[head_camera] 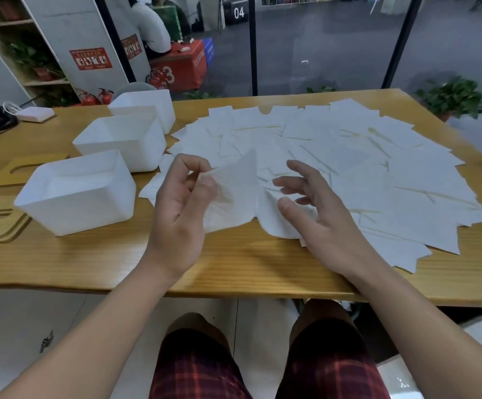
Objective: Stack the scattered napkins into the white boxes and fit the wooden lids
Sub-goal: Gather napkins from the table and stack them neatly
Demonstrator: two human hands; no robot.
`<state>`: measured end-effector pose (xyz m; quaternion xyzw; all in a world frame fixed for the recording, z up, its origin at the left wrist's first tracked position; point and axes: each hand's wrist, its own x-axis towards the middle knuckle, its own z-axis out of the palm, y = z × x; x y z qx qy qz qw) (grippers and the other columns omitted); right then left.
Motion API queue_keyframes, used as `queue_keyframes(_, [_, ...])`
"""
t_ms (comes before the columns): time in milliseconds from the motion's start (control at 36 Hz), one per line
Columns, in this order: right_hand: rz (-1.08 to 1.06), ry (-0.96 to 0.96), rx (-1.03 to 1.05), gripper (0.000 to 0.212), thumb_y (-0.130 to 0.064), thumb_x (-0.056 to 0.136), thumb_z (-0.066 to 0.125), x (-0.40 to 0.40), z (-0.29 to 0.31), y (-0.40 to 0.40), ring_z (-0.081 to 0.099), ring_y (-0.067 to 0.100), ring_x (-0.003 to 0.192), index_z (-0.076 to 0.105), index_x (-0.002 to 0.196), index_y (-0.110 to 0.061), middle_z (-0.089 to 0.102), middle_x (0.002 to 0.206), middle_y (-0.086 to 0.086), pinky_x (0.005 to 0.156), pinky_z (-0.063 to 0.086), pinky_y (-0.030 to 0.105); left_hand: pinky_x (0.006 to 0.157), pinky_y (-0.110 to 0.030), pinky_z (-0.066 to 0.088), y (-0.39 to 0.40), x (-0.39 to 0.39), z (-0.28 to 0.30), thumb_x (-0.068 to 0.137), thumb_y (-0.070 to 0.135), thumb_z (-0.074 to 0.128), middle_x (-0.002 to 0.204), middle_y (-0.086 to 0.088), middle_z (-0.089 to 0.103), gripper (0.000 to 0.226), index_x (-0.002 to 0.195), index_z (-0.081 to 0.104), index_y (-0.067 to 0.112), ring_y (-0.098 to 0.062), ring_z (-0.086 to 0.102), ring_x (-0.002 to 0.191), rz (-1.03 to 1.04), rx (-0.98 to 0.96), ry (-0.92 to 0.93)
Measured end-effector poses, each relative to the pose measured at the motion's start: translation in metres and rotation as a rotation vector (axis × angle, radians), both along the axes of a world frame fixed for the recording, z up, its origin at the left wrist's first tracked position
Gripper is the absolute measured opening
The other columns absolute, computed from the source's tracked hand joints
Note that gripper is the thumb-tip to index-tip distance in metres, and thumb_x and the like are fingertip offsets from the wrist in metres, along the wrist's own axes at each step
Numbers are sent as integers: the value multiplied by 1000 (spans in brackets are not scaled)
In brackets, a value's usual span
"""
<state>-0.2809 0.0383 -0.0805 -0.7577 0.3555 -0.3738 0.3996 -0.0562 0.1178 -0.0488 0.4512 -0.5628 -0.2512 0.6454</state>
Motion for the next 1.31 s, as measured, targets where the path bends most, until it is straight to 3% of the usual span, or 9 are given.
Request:
queue_keyframes(306, [41, -16, 74, 57, -67, 107, 42, -1, -1, -1, 45, -4, 146, 32, 161, -51, 54, 153, -28, 123, 37, 43, 66, -38, 36, -9, 0, 10, 101, 12, 45, 89, -11, 48, 8, 98, 52, 14, -30, 45, 83, -53, 1, 119])
queue_keyframes(444, [41, -48, 83, 58, -63, 108, 40, -1, 1, -1, 50, -4, 142, 35, 162, -43, 58, 150, -24, 117, 39, 33, 63, -31, 41, -16, -3, 4, 101, 12, 47, 84, -3, 51, 7, 96, 51, 13, -20, 50, 77, -89, 46, 107])
queue_keyframes(667, [47, -49, 90, 58, -61, 109, 41, 2, 0, -1, 56, 6, 140, 35, 162, -40, 62, 147, -19, 119, 43, 48, 64, -34, 38, -22, 0, 5, 97, 14, 49, 86, -2, 51, 5, 93, 51, 16, -20, 50, 81, -98, 42, 220])
queue_keyframes(806, [63, -31, 98, 55, -58, 109, 39, 1, 4, 2, 55, -6, 134, 35, 162, -43, 57, 137, -42, 118, 42, 35, 68, -37, 39, -24, 2, 10, 97, 13, 46, 92, -7, 54, 5, 97, 51, 15, -24, 55, 90, -168, 35, 319])
queue_keyframes(917, [80, 5, 88, 54, -60, 112, 36, 2, 4, 2, 63, 3, 129, 37, 161, -39, 63, 138, -25, 113, 48, 42, 65, -29, 42, -27, -1, 9, 97, 12, 45, 88, 1, 57, 5, 94, 48, 15, -17, 59, 87, -169, 39, 291])
queue_keyframes(1056, [75, -55, 86, 55, -60, 111, 39, 0, 4, 0, 53, -12, 132, 40, 161, -39, 64, 140, -17, 99, 44, 7, 69, -34, 43, -32, -4, -4, 100, 14, 54, 88, -4, 59, 8, 93, 53, 17, -24, 56, 87, -142, 132, 226])
queue_keyframes(1167, [-42, -154, 59, 49, -48, 108, 59, 0, 5, -4, 56, 20, 79, 49, 154, -37, 55, 89, 18, 67, 46, 19, 74, -44, 44, -37, -5, -15, 103, 16, 63, 91, -18, 59, 6, 100, 59, 21, -34, 54, 87, -134, 212, 202])
queue_keyframes(1250, [-137, -172, 46, 45, -26, 104, 71, 0, -1, -10, 48, 35, 66, 54, 145, -37, 51, 75, 17, 62, 42, 36, 63, -49, 38, -44, 1, -25, 105, 20, 66, 81, -26, 53, 9, 111, 60, 22, -37, 45, 71, -60, 279, 16])
queue_keyframes(1306, [-220, -109, 15, 46, -22, 101, 73, -1, -7, -15, 56, 30, 63, 56, 141, -38, 59, 75, 10, 60, 47, 38, 57, -37, 38, -49, 6, -29, 106, 21, 67, 72, -19, 52, 16, 119, 59, 25, -32, 41, 62, 1, 326, -116])
